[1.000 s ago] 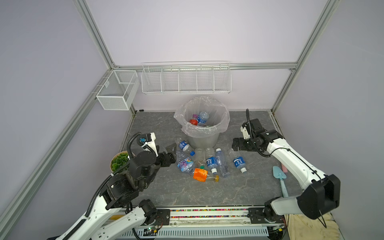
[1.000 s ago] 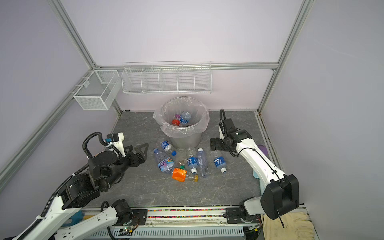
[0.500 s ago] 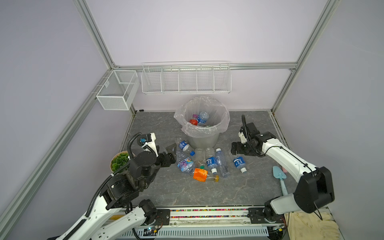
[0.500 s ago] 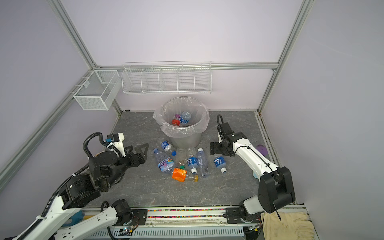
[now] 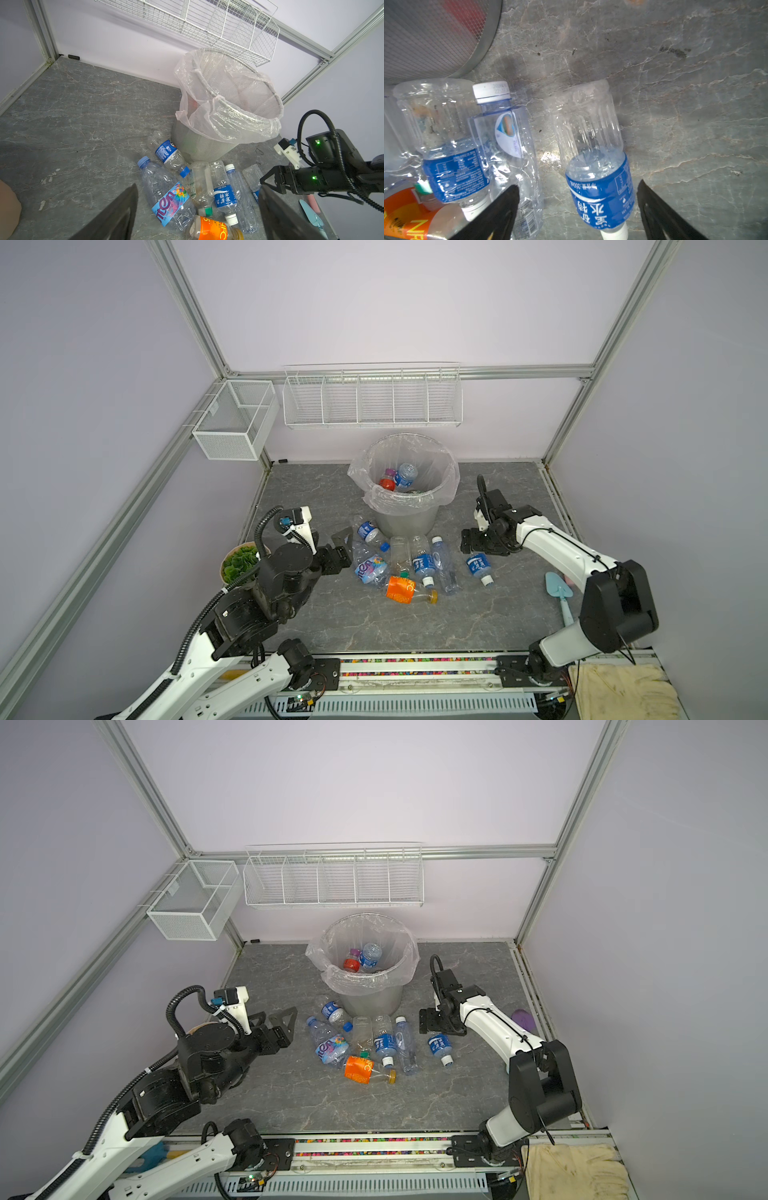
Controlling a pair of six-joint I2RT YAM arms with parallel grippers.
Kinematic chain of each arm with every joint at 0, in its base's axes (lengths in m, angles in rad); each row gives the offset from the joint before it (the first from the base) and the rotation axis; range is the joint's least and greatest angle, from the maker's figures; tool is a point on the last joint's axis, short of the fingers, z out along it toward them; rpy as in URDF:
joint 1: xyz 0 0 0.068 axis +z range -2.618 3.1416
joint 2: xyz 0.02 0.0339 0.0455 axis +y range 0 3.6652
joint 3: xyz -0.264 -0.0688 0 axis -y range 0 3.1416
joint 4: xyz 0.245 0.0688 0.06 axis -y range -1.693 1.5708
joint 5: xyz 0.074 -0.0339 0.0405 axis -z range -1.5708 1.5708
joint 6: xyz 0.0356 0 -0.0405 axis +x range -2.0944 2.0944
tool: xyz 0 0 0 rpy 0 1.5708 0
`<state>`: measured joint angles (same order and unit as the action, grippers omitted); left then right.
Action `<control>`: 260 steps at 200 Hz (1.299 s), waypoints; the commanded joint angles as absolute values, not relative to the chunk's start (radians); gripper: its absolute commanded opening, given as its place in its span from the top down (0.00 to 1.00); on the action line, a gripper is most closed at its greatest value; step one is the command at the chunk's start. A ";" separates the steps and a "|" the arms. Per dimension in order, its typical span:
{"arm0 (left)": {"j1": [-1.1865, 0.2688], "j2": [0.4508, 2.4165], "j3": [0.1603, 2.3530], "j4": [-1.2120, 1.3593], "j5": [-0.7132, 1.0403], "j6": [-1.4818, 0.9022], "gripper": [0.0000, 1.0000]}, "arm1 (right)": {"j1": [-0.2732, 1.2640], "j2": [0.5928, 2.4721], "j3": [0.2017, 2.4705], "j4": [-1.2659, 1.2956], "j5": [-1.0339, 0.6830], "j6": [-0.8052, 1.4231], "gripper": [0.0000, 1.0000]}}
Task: Throw the plastic bottles in the bin
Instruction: 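Close the right gripper around the blue-labelled bottle's body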
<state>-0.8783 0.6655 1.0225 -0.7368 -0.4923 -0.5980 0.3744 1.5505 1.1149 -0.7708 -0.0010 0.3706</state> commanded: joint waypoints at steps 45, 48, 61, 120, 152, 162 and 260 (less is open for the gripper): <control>-0.884 0.653 1.009 -0.742 -0.499 -0.614 0.10 | 0.371 1.605 1.083 -0.741 0.002 0.384 0.12; -0.885 0.653 1.008 -0.742 -0.499 -0.615 0.10 | 0.370 1.606 1.082 -0.741 0.004 0.385 0.11; -0.884 0.653 1.009 -0.742 -0.500 -0.614 0.10 | 0.371 1.617 1.081 -0.738 0.009 0.387 0.12; -0.884 0.660 1.009 -0.739 -0.501 -0.611 0.10 | 0.371 1.667 1.074 -0.715 0.024 0.385 0.14; -0.884 0.662 1.008 -0.738 -0.500 -0.609 0.10 | 0.374 1.694 1.074 -0.715 0.039 0.387 0.19; -0.884 0.664 1.009 -0.738 -0.500 -0.609 0.10 | 0.377 1.694 1.071 -0.715 0.045 0.389 0.21; -0.884 0.664 1.009 -0.739 -0.497 -0.607 0.10 | 0.381 1.694 1.050 -0.711 0.062 0.400 0.45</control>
<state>-0.8783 0.6739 1.0206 -0.7319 -0.4923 -0.5972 0.3767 1.6852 1.0824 -0.7147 0.0406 0.3897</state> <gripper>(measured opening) 0.898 0.638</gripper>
